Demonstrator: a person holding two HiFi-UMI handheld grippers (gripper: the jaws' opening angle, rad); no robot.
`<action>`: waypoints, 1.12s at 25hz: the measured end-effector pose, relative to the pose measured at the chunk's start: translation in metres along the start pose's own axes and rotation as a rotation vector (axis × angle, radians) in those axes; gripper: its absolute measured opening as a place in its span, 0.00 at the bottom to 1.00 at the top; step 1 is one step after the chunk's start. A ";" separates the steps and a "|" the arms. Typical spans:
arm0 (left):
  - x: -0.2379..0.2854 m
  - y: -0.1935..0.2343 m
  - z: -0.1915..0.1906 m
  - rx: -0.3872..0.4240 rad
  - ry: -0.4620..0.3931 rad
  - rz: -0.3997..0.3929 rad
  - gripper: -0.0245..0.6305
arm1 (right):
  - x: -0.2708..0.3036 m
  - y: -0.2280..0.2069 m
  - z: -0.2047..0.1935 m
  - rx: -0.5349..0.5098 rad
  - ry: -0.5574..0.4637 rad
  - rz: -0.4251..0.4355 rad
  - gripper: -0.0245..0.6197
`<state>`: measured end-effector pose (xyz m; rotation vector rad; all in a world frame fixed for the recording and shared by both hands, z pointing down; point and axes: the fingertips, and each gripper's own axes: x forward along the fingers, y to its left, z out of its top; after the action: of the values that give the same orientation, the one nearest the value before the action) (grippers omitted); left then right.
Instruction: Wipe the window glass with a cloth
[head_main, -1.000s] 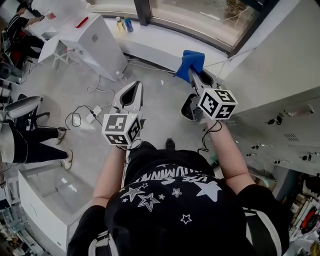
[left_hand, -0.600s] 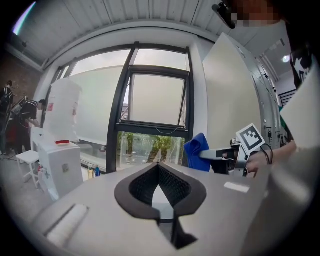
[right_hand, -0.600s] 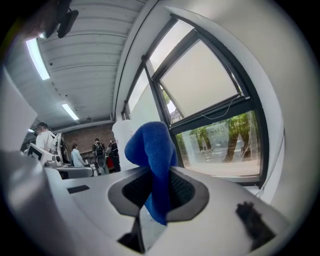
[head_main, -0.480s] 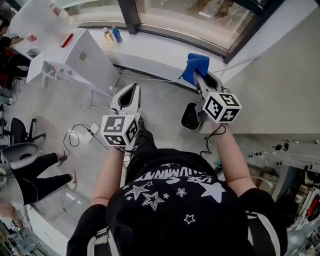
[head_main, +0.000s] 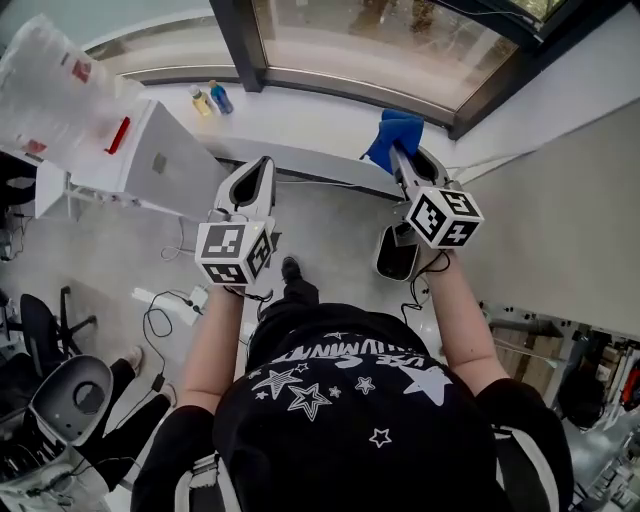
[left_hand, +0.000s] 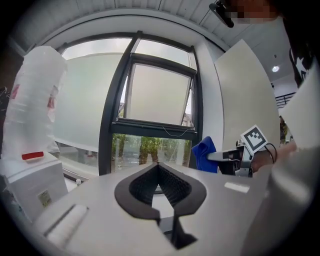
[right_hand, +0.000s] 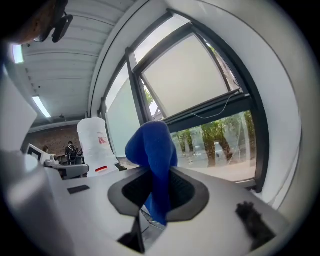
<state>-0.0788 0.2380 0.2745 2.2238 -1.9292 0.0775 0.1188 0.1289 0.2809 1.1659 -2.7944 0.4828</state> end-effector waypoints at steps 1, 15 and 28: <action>0.006 0.013 0.001 -0.003 0.005 -0.007 0.05 | 0.012 0.003 0.000 0.005 0.001 -0.010 0.16; 0.074 0.115 0.012 -0.007 0.021 -0.129 0.05 | 0.083 0.023 -0.004 0.010 0.039 -0.161 0.16; 0.106 0.126 0.028 -0.008 0.016 -0.119 0.05 | 0.139 0.019 0.002 0.006 0.071 -0.100 0.16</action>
<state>-0.1900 0.1125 0.2791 2.3204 -1.7816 0.0695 0.0071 0.0465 0.3000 1.2560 -2.6619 0.5140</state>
